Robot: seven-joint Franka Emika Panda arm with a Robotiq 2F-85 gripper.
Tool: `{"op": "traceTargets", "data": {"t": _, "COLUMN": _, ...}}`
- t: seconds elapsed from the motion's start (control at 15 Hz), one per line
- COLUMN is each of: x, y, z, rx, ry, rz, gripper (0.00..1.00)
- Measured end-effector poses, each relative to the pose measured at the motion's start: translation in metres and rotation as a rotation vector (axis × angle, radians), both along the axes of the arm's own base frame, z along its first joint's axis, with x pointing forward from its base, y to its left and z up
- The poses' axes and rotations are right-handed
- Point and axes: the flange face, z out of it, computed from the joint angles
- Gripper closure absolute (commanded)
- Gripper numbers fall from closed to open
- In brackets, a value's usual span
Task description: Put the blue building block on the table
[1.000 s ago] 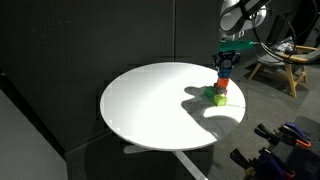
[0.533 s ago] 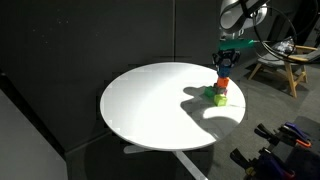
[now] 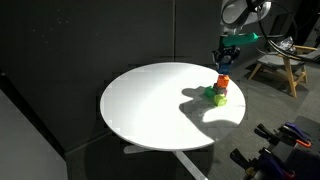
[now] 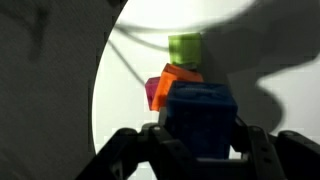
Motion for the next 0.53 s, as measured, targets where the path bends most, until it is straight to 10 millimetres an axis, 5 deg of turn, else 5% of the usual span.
{"op": "traceTargets", "data": {"t": 0.53, "x": -0.011, "y": 0.035, "z": 0.012, "rx": -0.013, "ry": 0.003, "rz": 0.189, "gripper": 0.69}}
